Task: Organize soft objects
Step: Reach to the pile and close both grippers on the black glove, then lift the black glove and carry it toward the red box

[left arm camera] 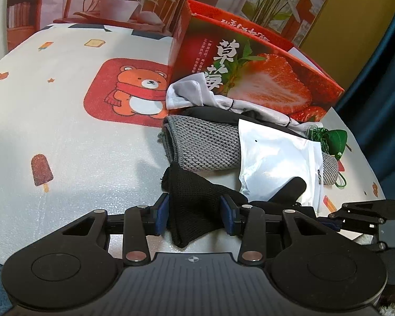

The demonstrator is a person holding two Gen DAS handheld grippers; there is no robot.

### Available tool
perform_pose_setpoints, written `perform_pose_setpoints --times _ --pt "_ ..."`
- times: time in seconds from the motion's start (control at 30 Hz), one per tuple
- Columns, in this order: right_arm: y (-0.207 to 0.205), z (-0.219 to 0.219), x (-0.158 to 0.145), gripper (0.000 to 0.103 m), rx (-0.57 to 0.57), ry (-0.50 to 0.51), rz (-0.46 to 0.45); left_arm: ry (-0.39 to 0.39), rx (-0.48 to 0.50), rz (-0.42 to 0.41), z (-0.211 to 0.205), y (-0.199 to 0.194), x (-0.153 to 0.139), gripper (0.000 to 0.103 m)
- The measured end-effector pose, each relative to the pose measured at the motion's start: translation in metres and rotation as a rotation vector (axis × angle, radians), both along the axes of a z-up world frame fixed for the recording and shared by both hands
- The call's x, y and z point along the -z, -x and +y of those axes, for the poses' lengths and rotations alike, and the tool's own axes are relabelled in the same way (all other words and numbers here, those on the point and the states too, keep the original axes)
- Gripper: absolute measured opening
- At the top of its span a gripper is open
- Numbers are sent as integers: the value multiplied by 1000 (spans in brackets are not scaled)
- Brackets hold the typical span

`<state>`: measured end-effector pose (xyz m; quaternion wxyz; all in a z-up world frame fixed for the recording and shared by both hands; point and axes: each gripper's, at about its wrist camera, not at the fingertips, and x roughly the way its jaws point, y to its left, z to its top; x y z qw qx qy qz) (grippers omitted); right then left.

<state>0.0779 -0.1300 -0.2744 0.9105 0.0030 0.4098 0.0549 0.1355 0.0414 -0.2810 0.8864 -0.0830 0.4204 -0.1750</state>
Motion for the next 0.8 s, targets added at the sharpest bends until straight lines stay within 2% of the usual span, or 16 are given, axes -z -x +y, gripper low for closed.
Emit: perform_pose_setpoints --times 0.1,0.17,0.37,0.8 --pt "-1 -6 1 16 31 -39 -2 -13 19 -21 -4 3 -2 36" --pt "-1 -6 0 13 46 -32 -15 -12 40 -42 -6 5 -5 26" --pt "3 -12 -9 12 110 -15 -95 0 54 -71 -6 7 -8 13" --pt "7 -16 -16 12 148 -13 -175 14 64 -89 -3 8 -10 13"
